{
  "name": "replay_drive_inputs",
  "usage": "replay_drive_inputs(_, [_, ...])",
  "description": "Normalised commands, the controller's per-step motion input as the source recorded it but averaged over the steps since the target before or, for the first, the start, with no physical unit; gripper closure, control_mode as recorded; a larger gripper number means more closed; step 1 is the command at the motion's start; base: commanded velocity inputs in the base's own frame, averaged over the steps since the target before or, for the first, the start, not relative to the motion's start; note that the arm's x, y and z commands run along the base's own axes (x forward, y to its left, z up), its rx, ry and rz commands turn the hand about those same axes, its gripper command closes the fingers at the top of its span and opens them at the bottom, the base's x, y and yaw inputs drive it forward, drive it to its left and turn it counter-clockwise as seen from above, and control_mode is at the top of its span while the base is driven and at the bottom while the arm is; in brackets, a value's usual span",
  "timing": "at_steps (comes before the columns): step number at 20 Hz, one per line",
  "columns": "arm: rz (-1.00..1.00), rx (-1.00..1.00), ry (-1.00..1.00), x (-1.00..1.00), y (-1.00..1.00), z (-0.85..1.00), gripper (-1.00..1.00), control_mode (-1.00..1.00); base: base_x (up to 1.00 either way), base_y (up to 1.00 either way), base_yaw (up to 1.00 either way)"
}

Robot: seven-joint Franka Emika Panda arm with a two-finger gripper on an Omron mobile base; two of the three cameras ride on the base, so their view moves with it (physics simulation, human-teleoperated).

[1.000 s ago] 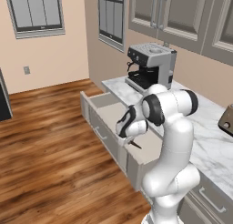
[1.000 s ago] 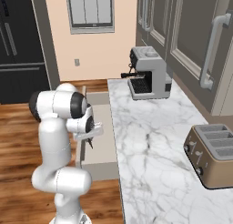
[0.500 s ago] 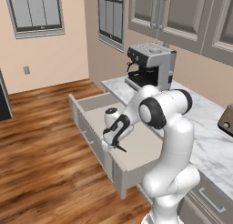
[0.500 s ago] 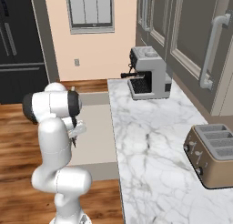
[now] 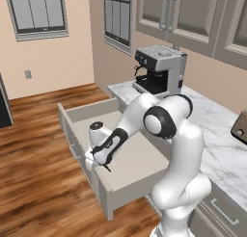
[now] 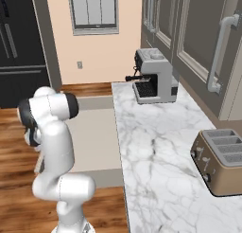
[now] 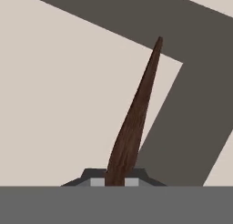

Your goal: Organize the utensils by type. Pick up the wooden spoons from the counter and place them in the open cabinet. Then pick up the metallic utensils from the counter and place them in the open drawer.

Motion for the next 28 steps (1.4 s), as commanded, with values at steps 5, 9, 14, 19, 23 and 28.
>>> replay_drive_inputs(5, [0.01,0.03,-0.15,-0.36,-0.17,0.88,1.00,-1.00,0.00,0.00,0.00])
replay_drive_inputs(9, [0.00,0.11,-0.04,-0.30,-0.78,0.94,1.00,-1.00,0.00,0.00,0.00])
replay_drive_inputs(14, [0.00,0.16,0.00,-0.07,-0.75,0.78,1.00,-1.00,0.00,0.00,0.00])
replay_drive_inputs(19, [0.00,0.14,-0.02,0.14,-0.48,0.69,1.00,-1.00,0.00,0.00,0.00])
replay_drive_inputs(23, [0.00,0.01,-0.01,0.54,-0.15,0.09,1.00,-1.00,0.00,0.00,0.00])
replay_drive_inputs(28, [0.00,0.00,0.11,0.85,-0.05,0.00,1.00,-1.00,0.00,0.00,0.00])
